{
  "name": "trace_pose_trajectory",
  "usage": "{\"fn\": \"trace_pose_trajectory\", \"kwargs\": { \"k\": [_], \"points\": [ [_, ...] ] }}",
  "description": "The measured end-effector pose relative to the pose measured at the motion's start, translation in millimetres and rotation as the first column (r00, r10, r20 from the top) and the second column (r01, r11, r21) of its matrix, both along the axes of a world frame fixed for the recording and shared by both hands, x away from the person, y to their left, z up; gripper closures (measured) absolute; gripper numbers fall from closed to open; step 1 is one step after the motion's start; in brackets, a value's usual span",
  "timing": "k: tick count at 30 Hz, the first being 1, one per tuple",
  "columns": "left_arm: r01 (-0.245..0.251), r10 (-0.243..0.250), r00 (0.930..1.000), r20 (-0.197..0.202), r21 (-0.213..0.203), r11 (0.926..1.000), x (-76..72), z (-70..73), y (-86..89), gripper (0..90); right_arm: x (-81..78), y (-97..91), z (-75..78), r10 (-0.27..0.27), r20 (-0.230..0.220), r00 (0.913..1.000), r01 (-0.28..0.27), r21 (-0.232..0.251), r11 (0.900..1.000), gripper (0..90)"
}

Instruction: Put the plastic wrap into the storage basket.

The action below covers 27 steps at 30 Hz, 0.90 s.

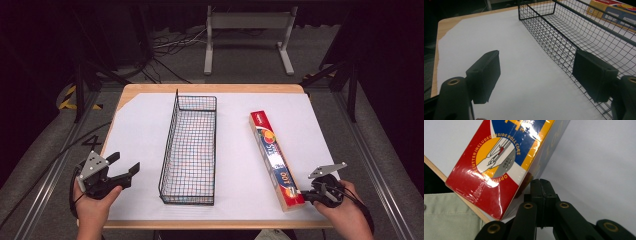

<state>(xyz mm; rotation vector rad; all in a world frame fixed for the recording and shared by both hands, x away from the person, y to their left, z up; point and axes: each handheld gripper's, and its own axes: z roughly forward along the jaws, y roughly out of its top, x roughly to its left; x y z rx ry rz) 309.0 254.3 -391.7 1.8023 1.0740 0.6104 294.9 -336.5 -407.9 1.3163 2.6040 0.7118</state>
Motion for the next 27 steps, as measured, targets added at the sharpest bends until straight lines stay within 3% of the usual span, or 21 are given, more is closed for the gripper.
{"fn": "trace_pose_trajectory", "kwargs": {
  "k": [4, 9, 14, 17, 21, 27],
  "points": [
    [-0.005, 0.005, 1.0000, -0.003, 0.009, 1.0000, 0.8, -2.0, 0.2, 22.8, -0.6, 8.1, -1.4, 0.033, 0.009, 0.9994, -0.033, -0.003, 0.9994, 90.0],
    [-0.007, 0.007, 1.0000, -0.006, 0.005, 1.0000, 2.0, -4.1, 1.2, 22.8, -0.2, 14.9, -3.7, 0.059, 0.005, 0.9983, -0.059, 0.031, 0.9978, 90.0],
    [-0.013, 0.013, 0.9999, -0.006, 0.026, 0.9996, 3.0, -8.9, 1.3, 22.8, 0.3, 13.7, -4.0, 0.047, 0.006, 0.9989, -0.047, 0.049, 0.9977, 90.0],
    [-0.018, 0.018, 0.9998, -0.002, 0.019, 0.9997, 1.4, -12.1, 3.4, 22.8, -0.1, 7.6, 3.3, 0.001, 0.040, 0.9992, -0.002, 0.034, 0.9994, 85.5],
    [-0.034, 0.034, 0.9994, 0.004, -0.032, 0.9989, -1.7, -14.0, 6.4, 22.8, -0.1, 1.1, 13.2, -0.038, 0.086, 0.9956, 0.033, 0.058, 0.9978, 74.2],
    [-0.046, 0.046, 0.9989, 0.011, -0.029, 0.9986, -4.7, -15.9, 8.2, 22.8, 0.7, -5.5, 30.0, -0.116, 0.167, 0.9792, 0.101, 0.095, 0.9904, 61.5]
  ]
}}
